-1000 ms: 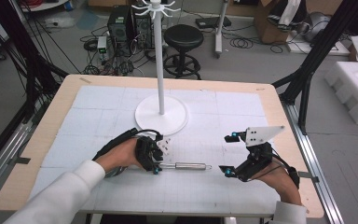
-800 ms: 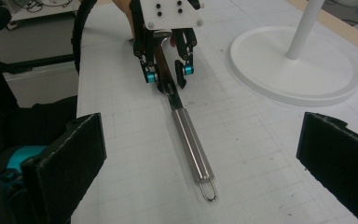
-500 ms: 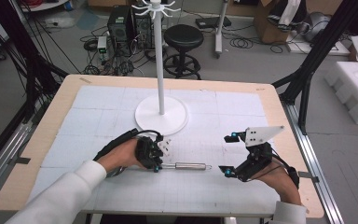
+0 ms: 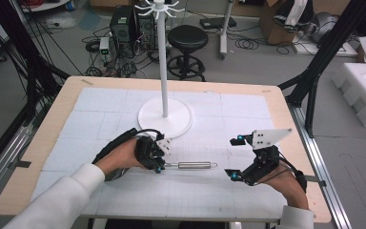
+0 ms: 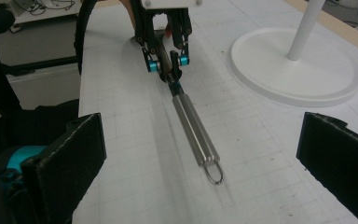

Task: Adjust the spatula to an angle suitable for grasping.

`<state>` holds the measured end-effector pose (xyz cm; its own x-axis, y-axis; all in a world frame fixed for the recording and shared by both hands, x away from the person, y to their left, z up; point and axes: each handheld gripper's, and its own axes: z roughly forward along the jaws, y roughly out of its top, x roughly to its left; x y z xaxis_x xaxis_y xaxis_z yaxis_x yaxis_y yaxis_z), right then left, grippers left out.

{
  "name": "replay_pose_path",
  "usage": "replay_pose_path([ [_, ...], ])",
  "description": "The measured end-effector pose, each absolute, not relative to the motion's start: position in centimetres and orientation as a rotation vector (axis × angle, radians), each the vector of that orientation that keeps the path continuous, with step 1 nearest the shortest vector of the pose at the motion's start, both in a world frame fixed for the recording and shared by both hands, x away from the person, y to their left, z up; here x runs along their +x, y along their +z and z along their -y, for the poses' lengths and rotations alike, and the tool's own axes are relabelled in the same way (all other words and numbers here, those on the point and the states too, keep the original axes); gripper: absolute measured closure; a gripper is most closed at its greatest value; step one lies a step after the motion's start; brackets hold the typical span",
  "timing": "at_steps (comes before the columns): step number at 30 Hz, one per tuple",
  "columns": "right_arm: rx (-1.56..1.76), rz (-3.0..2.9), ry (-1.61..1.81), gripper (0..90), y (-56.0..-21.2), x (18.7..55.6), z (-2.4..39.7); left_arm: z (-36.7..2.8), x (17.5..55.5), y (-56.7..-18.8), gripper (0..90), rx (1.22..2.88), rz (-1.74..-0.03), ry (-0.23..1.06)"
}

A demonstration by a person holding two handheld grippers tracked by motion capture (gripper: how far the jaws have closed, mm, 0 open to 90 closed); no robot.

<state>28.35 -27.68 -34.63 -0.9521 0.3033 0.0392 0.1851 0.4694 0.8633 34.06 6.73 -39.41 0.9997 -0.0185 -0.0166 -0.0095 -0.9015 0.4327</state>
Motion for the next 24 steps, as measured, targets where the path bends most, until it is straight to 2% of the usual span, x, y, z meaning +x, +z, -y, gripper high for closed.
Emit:
replay_pose_path([
  [24,0.437,-2.553,1.523,0.3,-34.3,28.4,28.0,-11.7,33.0,-32.1,74.7,2.388,0.0,0.042],
])
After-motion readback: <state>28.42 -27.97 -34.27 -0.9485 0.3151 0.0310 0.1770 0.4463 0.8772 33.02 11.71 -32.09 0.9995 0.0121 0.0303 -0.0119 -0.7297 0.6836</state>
